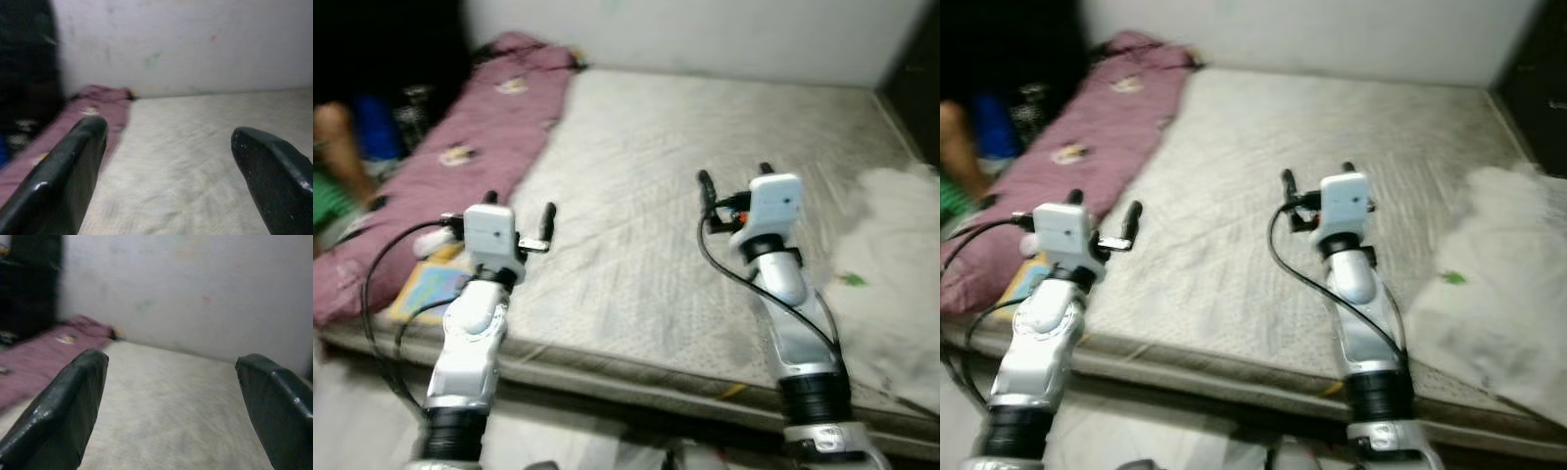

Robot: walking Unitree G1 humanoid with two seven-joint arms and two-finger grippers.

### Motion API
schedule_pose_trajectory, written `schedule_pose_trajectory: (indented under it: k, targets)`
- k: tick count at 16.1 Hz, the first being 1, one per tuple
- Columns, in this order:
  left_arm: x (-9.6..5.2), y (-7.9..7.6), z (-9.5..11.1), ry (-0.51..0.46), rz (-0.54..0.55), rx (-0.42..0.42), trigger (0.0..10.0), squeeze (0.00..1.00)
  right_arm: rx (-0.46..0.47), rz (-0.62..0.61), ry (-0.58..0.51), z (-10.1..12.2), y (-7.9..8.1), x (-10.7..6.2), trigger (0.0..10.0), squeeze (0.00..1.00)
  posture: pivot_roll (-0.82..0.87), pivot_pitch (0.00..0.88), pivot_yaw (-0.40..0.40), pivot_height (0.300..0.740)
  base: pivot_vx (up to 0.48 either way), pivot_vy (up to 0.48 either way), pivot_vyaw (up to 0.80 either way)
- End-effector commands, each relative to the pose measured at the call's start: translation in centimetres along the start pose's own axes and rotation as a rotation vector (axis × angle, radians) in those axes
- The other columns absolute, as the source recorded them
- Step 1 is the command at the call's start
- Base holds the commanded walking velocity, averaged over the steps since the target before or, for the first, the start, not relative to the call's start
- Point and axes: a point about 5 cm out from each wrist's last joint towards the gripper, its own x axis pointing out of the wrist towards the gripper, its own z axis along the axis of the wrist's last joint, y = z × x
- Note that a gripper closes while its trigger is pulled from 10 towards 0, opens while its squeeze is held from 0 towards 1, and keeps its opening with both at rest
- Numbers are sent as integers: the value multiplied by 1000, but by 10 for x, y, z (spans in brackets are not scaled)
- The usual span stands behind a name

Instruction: Clean up the room

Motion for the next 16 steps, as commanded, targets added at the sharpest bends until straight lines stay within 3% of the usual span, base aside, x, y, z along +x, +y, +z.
schedule_pose_trajectory:
  k: [1,8,16]
  targets:
    - [-1,11,1,2,32,17,10000,0,18,11,-27,6,7,3,10000,0,-46,0,13,740,0,0,0]
    - [1,14,-1,27,60,24,10000,0,8,-3,-21,4,3,4,10000,0,-43,0,13,740,0,0,0]
    - [3,14,3,15,51,61,10000,0,7,2,-43,9,7,9,10000,0,-34,0,25,740,0,0,-777]
